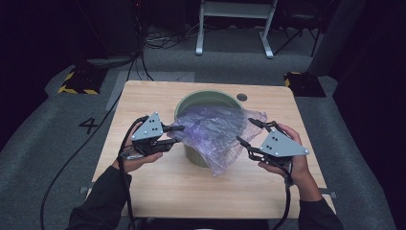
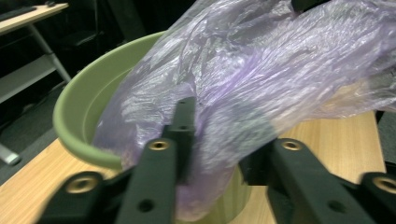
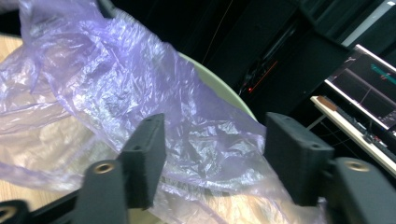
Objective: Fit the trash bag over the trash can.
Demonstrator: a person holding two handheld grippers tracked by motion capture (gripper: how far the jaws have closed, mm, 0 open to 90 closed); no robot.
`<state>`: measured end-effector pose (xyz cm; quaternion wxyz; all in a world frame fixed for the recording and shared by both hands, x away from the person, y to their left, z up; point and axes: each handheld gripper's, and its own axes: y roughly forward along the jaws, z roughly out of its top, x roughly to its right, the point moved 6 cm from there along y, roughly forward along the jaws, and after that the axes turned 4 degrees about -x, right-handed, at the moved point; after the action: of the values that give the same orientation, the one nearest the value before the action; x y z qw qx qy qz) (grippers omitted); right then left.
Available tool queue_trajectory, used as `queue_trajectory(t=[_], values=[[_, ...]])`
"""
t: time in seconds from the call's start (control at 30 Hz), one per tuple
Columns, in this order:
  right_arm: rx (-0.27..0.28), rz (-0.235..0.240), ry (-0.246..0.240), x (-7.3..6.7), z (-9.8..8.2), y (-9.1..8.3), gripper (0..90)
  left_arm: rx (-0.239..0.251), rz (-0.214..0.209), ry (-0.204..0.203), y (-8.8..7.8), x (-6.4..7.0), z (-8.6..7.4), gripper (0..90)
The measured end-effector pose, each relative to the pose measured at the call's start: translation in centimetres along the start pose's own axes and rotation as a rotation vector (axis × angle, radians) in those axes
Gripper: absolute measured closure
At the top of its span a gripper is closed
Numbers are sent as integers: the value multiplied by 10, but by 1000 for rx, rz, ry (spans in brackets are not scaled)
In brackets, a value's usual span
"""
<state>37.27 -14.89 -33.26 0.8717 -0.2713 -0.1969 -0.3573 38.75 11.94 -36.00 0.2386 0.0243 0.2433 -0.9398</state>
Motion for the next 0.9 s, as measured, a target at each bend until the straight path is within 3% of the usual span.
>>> queue_trajectory(t=[0.1, 0.27, 0.4, 0.6, 0.67, 0.73, 0.8, 0.83, 0.9], values=[[-10, 30, -3, -2, 1, 5, 603, 12, -7, -1, -2, 2, -2, 595], [-39, 51, -23, -7, 2, 10, 800, 18, 42, -32, -8, 5, -5, 253], [-40, 48, -10, -6, 2, 9, 887, 35, 33, -58, -15, 8, -8, 162], [-33, 19, 30, 0, 4, 7, 900, 49, 43, -60, -28, 17, -11, 166], [-28, 21, 47, 2, 5, 7, 894, 55, 30, -58, -30, 18, -9, 262], [-24, 8, 63, 5, 7, 8, 880, 54, 24, -57, -31, 17, -8, 294], [-17, -5, 76, 8, 9, 8, 877, 54, 48, -62, -30, 13, -6, 406], [-19, -7, 82, 9, 9, 9, 874, 47, 44, -63, -29, 12, -6, 410], [-23, -9, 86, 11, 10, 11, 872, 47, 36, -56, -28, 9, -6, 504]])
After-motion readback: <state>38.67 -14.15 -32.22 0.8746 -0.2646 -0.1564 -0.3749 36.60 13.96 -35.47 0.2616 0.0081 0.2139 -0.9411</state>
